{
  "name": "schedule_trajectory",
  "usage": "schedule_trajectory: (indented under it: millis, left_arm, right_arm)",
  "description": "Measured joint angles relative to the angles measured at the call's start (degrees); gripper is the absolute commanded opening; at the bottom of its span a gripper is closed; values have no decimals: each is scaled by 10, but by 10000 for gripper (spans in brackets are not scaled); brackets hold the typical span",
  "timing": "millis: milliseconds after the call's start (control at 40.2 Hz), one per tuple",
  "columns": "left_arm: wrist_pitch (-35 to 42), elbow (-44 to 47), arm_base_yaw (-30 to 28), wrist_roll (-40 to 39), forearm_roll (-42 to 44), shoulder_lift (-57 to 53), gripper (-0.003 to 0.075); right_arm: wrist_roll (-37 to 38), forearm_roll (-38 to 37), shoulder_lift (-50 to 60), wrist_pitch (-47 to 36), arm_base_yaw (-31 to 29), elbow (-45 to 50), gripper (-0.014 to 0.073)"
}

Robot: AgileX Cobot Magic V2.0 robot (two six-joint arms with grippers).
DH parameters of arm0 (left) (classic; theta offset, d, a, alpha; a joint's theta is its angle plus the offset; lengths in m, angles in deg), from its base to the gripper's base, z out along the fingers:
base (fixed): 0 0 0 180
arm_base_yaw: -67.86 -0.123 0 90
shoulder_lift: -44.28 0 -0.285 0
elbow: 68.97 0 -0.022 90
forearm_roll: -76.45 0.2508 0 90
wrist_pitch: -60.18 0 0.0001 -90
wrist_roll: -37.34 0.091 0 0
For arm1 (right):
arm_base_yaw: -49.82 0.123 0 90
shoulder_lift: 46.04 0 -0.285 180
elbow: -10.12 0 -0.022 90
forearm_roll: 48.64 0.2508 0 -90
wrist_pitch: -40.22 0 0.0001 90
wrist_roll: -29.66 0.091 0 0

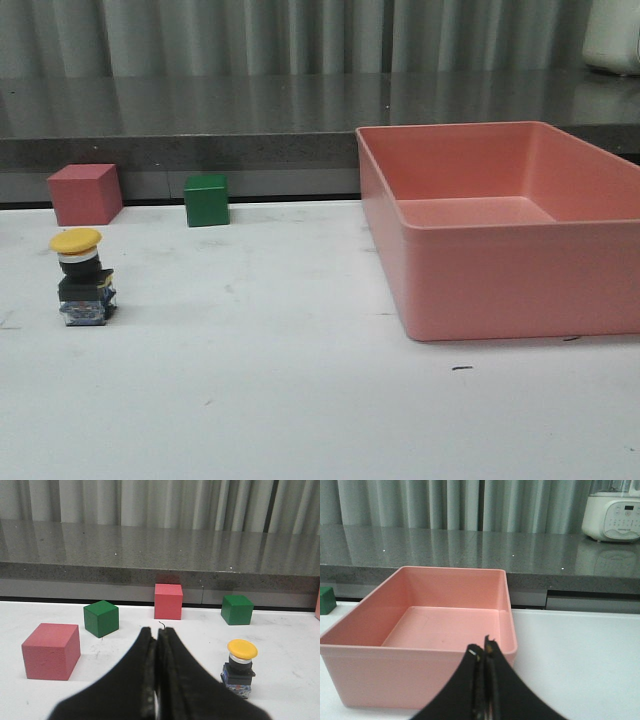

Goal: Place and stand button with both arms

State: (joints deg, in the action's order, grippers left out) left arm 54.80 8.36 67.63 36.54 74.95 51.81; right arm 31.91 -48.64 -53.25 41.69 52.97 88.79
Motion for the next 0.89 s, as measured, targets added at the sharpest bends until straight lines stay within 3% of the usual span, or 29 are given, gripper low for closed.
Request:
schedule_trajectory:
  millis: [99,894]
  left_arm:
    - [0,0,0,0,0,0,-20]
    - [0,0,0,0,0,0,-20]
  right_arm:
    - [30,-11,0,0,-4,0,-69]
    - [14,-15,0,0,-17,0,-69]
